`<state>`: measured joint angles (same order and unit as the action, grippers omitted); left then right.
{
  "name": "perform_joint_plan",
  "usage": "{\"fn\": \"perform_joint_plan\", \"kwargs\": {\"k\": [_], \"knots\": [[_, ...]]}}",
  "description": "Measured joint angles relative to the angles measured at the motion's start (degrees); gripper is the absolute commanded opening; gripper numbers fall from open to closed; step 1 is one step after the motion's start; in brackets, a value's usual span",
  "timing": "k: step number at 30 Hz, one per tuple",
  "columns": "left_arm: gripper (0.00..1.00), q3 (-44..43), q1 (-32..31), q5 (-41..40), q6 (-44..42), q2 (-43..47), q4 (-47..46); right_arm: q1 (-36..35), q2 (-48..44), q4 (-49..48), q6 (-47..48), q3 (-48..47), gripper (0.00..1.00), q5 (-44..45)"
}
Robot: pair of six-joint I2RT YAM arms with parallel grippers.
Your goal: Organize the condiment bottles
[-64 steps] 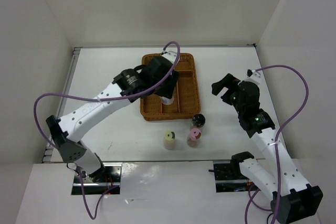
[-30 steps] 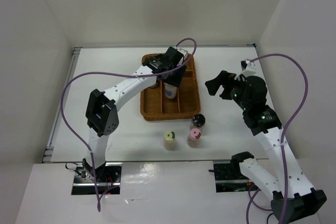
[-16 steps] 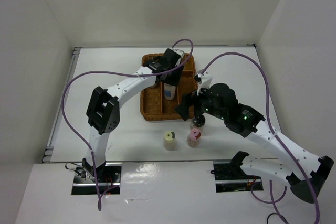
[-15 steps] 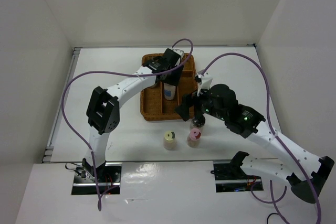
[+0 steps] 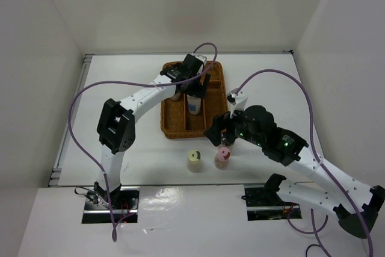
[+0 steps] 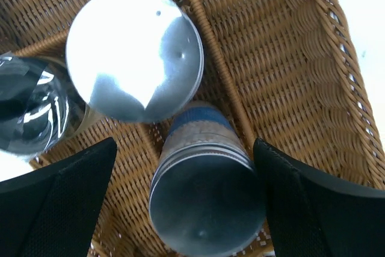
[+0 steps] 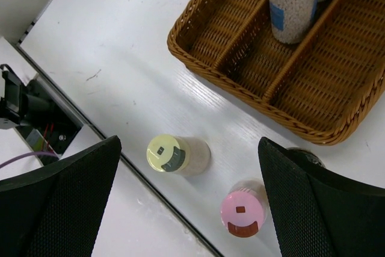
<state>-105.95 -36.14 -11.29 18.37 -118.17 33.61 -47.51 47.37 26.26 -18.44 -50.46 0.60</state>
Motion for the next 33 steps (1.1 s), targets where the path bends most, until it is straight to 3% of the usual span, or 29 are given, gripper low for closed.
{"fn": "perform_joint_plan", "kwargs": {"k": [5, 9, 15, 21, 27, 33], "knots": [[1.0, 0.31, 0.46, 2.12, 0.26, 4.28, 1.79, -0.39, 0.46, 0.0, -0.15, 0.57, 0.99, -0.81], [1.0, 0.15, 2.8, 6.67, 1.22, 13.14, 2.97, -1.29, 3.82, -0.57, 0.2, 0.52, 0.99, -1.4], [1.0, 3.43, 14.51, 10.16, 2.62, 30.64, 1.66, -10.12, 17.62, 0.22, 0.5, -2.97, 0.99, 3.76], [1.0, 15.63, 25.07, 12.26, 2.84, 45.48, 1.27, -17.81, 27.87, 1.81, -0.35, -5.92, 0.99, 8.55], [1.0, 26.32, 30.18, 15.89, 2.78, 50.62, 3.37, -18.32, 29.03, 3.26, -1.99, -5.92, 0.99, 11.06], [1.0, 29.44, 32.87, 18.27, 2.6, 53.35, 3.96, -18.36, 29.62, 3.39, -3.19, -5.92, 0.96, 11.65]]}}
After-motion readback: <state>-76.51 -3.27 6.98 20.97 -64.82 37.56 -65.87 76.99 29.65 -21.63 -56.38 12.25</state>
